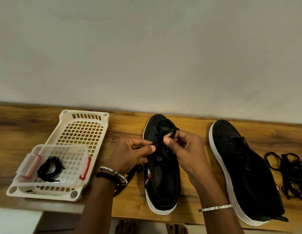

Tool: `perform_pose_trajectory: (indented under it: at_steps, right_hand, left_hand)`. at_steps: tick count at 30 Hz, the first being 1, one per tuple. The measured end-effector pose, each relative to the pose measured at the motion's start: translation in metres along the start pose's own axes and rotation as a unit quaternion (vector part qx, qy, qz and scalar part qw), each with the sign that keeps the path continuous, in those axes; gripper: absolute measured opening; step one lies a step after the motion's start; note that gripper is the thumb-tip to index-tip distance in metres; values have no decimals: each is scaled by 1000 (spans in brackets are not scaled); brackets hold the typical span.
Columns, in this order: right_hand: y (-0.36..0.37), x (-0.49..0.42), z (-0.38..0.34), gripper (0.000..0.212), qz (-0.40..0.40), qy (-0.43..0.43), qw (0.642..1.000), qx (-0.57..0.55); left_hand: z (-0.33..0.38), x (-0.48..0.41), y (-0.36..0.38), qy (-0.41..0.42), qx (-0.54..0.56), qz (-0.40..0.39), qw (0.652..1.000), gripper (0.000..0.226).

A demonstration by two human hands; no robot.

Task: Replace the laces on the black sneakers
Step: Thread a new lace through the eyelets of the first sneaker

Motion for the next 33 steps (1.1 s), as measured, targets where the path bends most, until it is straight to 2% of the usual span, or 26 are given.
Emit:
perform_pose_trajectory:
  at_steps: [7,14,18,22,23,28,33]
  right_hand:
    - [12,-1,3,7,10,-37,990,134]
    - [13,-3,11,10,15,-37,989,145]
    - [9,-1,12,22,25,-11,997,66]
    - [9,2,16,11,9,43,996,-77]
    - [10,2,17,10,2,56,993,-107]
    - [14,6,10,43,-35,72,981,-178]
    - [16,5,9,68,-66,65,975,-200]
  left_hand:
    - [-1,0,0,-13,12,2,1000,14]
    - [-5,0,4,-23,57,-24,998,16]
    - [0,-1,3,10,4,-3,1000,10]
    - [6,-2,2,37,-36,32,998,8]
    - [5,-2,1,32,-25,38,998,9]
    - [3,-3,-3,-6,156,20,988,18]
    - [7,1,-19,17,293,79,953,21]
Point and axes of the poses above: each hand's wrist, its own x-axis away from the middle knuckle, its own y-axis out of the palm, z = x × y, the point moved 8 cm from there along -x, towards the middle knuckle, and after that the axes turned 15 degrees about -x, right-handed, at the moved point
